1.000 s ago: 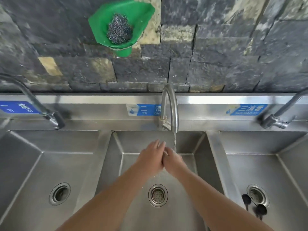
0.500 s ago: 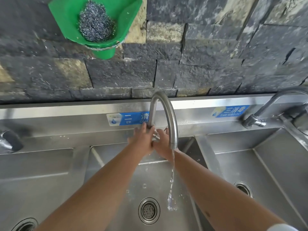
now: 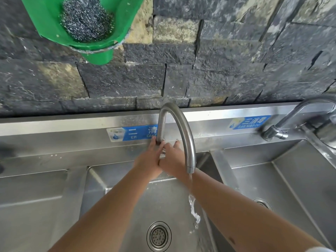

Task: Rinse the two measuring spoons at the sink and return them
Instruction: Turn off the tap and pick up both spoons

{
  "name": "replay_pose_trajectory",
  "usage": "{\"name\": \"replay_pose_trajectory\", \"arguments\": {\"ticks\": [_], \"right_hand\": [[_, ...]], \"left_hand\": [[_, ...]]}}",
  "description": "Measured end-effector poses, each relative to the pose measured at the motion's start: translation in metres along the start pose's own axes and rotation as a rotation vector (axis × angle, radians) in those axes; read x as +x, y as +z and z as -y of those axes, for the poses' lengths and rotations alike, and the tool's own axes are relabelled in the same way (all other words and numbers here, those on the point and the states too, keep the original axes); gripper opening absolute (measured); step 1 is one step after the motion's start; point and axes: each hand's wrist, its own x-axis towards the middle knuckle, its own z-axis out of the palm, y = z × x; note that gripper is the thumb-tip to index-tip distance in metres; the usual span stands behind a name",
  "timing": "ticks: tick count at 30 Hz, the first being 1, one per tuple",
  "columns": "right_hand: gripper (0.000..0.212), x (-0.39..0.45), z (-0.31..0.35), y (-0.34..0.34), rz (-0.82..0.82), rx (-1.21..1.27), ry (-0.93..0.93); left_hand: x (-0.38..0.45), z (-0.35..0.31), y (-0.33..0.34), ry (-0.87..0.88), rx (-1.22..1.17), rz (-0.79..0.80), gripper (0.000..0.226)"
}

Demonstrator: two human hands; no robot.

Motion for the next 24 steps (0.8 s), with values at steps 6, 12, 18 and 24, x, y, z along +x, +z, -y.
{"name": "replay_pose_trajectory", "arguments": {"ticks": [6, 12, 18, 24], "right_hand": [[0.069, 0.01, -0.008, -0.002, 0.102, -0.338, -0.138], [0.049, -0.01, -0.013, -0.018, 0.294, -0.444, -0.098], [0.051, -0.036, -0.005, -0.034, 0.281, -0.44, -0.121], [0.046, -0.1, 0.004, -0.033, 0.305, -0.361, 0.008]], "left_hand": [[0.005, 0.009, -0.004, 0.028, 0.003, -0.031, 0.095], [0.002, 0.004, 0.001, -0.006, 0.028, 0.023, 0.105], [-0.009, 0.0, 0.004, -0.02, 0.067, 0.101, 0.112], [-0.097, -0.02, 0.047, 0.016, 0.144, 0.229, 0.083]]}}
